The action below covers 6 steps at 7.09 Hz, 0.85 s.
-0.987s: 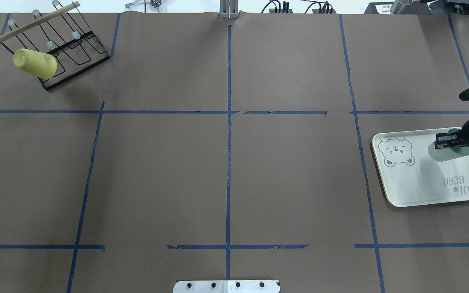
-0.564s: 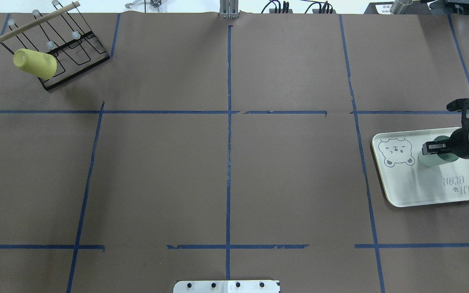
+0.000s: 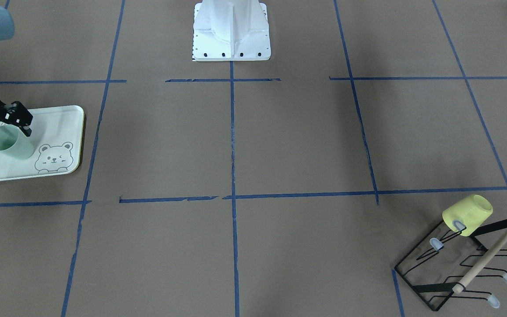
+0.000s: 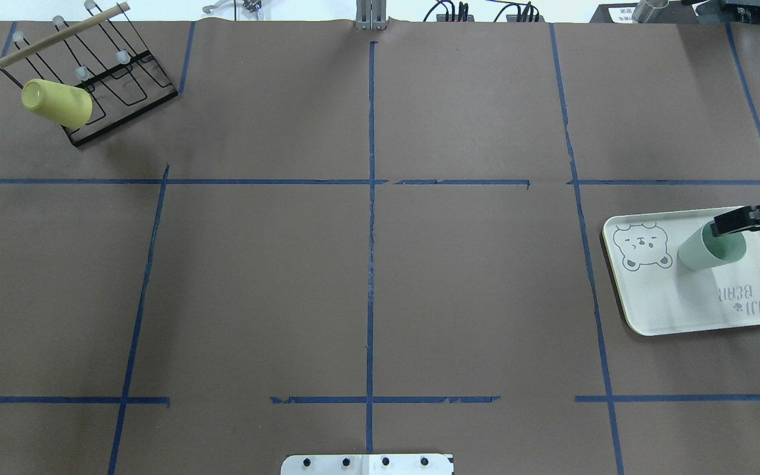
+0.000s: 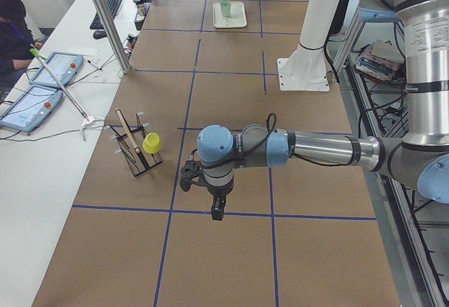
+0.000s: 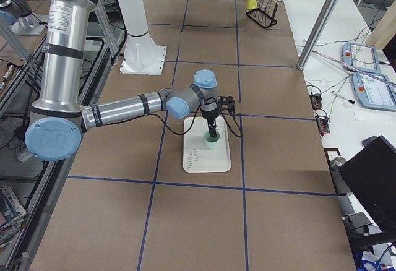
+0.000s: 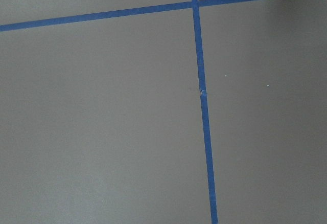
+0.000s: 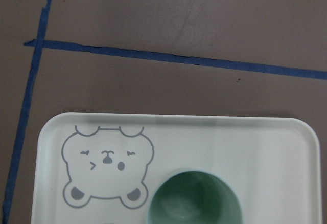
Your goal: Left arm grabs green cup and hands to right arm on tray
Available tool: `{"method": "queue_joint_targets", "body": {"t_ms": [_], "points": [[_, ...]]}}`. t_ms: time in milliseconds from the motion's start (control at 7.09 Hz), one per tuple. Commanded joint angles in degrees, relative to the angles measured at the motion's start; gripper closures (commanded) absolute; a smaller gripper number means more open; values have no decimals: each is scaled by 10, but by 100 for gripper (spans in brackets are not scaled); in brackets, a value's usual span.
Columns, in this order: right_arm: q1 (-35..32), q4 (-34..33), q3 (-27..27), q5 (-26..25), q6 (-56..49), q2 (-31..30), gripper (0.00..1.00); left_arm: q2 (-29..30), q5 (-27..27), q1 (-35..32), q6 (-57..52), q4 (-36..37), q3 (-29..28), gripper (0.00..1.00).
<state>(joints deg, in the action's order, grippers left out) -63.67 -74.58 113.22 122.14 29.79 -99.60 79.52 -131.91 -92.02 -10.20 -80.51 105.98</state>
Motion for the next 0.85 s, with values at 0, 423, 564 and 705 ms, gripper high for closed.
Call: {"method": "queue_joint_targets", "body": {"t_ms": [0,423,564,705], "points": [[-144,-166,44,64,-266,-24,0,1,2,0,0,-2,8,0],[-217,-167,-3,112,-364,-89,0,-6,1,0,4,-9,0,0],[-217,-166,-11,114,-357,-99,0,-10,6,-1,6,-10,10,0],[-217,-166,-15,113,-353,-99,0,-10,7,-1,5,-9,9,0]]}}
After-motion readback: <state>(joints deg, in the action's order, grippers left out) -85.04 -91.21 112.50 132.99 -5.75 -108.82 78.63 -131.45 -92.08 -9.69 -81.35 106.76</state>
